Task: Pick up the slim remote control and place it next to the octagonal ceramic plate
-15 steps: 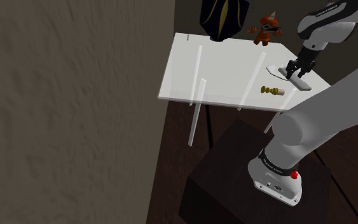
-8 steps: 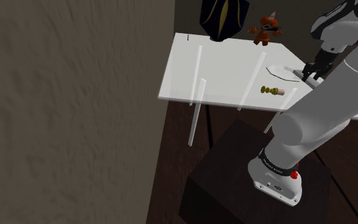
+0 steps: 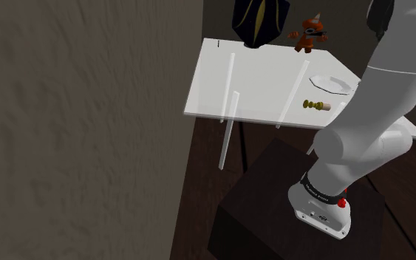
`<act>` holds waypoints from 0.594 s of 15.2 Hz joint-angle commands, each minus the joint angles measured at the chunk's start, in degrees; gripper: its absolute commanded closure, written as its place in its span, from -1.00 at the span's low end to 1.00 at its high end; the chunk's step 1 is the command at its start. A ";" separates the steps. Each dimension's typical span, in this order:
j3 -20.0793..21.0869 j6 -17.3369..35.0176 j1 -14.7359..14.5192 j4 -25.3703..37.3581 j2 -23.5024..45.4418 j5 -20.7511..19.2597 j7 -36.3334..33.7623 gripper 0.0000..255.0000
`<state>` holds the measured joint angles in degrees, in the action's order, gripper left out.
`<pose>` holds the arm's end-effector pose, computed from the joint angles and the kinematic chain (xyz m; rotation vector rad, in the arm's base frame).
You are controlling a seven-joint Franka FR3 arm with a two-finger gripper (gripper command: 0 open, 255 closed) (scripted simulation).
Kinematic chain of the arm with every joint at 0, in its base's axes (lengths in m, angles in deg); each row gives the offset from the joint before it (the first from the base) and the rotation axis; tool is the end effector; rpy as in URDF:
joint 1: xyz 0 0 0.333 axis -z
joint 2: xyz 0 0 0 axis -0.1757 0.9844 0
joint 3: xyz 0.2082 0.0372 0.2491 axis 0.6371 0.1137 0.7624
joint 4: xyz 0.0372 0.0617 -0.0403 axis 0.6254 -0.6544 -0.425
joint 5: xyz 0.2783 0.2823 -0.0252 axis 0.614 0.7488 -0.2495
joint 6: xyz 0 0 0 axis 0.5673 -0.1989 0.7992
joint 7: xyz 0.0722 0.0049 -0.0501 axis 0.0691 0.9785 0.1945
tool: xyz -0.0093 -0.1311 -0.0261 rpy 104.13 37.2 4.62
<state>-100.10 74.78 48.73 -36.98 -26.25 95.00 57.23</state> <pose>-0.0387 -0.5957 0.4022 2.9022 -1.1492 0.0000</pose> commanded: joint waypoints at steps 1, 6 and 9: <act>0.64 0.78 1.55 0.11 1.68 1.75 1.78 1.00; 1.99 3.87 2.76 -1.79 3.82 4.11 3.32 1.00; 2.94 5.65 3.58 -2.76 5.20 5.65 4.32 1.00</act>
<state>-97.39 79.74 52.22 -39.23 -21.32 100.27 61.33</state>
